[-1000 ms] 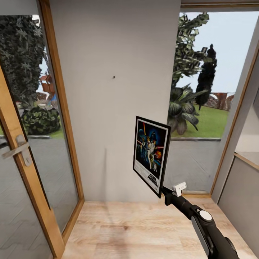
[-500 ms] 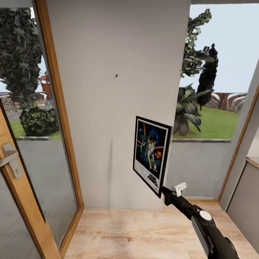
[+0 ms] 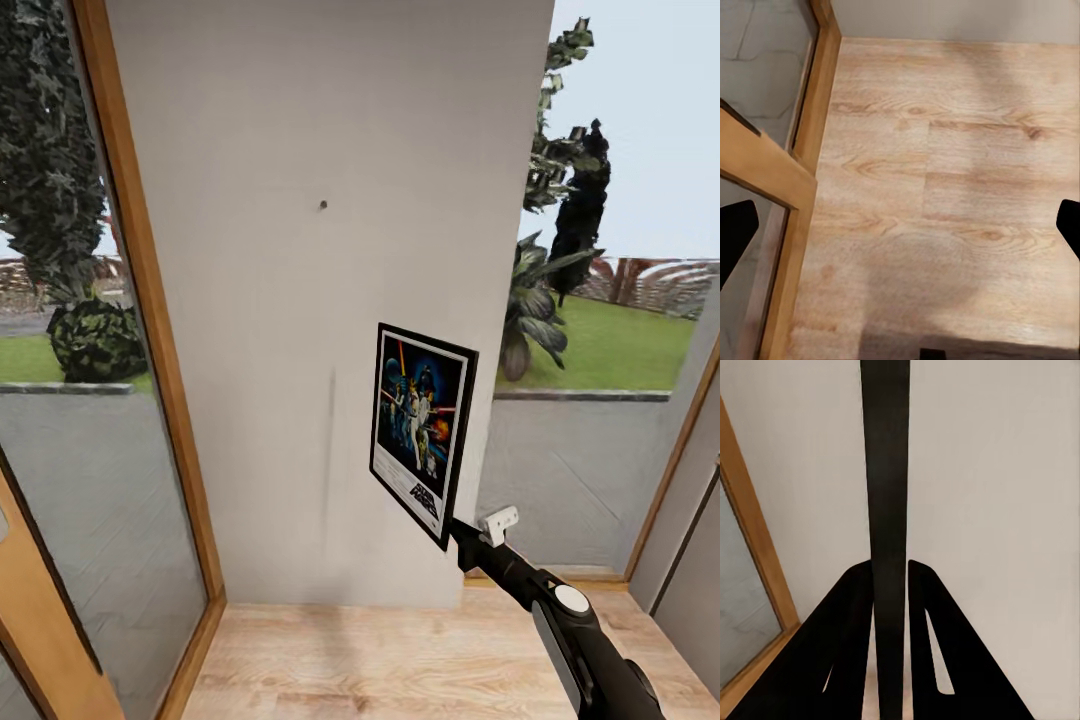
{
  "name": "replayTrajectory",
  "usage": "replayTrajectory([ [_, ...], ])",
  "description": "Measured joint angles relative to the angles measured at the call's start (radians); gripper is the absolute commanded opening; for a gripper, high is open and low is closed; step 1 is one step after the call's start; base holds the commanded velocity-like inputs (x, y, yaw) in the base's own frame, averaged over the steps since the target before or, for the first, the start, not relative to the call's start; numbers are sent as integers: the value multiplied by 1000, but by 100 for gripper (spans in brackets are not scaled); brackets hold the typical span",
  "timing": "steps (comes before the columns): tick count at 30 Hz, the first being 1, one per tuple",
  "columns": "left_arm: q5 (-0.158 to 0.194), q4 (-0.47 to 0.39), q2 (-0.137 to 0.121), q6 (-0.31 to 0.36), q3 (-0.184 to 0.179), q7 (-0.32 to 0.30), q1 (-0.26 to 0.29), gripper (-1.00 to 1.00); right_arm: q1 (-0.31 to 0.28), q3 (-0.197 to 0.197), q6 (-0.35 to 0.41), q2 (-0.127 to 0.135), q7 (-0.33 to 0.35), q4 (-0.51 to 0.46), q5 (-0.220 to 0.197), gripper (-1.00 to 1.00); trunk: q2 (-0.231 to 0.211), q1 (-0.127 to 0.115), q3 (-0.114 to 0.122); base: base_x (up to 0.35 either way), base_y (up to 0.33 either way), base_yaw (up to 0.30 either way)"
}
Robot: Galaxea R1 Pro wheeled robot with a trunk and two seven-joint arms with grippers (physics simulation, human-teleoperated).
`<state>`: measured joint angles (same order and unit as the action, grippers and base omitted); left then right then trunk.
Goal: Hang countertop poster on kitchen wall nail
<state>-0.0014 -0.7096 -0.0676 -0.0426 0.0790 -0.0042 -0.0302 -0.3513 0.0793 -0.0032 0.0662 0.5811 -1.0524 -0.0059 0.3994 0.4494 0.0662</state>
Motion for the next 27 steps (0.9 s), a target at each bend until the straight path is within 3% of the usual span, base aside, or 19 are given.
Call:
replayTrajectory([
  [2, 1, 6, 0, 0, 0, 0, 0, 100, 0, -3, 5, 0, 62, -34, -1, -100, 0, 0, 0, 8, 0, 0],
  [3, 1, 7, 0, 0, -1, 0, 0, 100, -1, -3, 41, 0, 107, -69, 0, -100, 0, 0, 0, 5, 0, 0],
  [6, 2, 9, 0, 0, -1, -1, 0, 100, -1, -3, 140, -1, 158, -148, 2, -100, 0, 0, 0, 3, 0, 0],
  [7, 3, 10, 0, 0, -1, -1, 0, 100, -7, -3, 260, -1, 194, -248, -2, -100, 0, 0, 0, 0, 0, 0],
  [8, 3, 10, 0, 0, -1, -1, 0, 100, -11, -3, 298, -1, 206, -280, 1, -100, 0, 0, 0, 0, 0, 0],
  [16, 3, 12, 0, 0, -2, -1, 0, 100, -60, -4, 422, -2, 289, -324, 3, -100, 0, 0, 0, 0, 0, 0],
  [27, 1, 12, 0, 0, -3, -1, 0, 100, -219, -5, 575, -2, 380, -332, 1, -100, 0, 0, 0, 0, 0, 0],
])
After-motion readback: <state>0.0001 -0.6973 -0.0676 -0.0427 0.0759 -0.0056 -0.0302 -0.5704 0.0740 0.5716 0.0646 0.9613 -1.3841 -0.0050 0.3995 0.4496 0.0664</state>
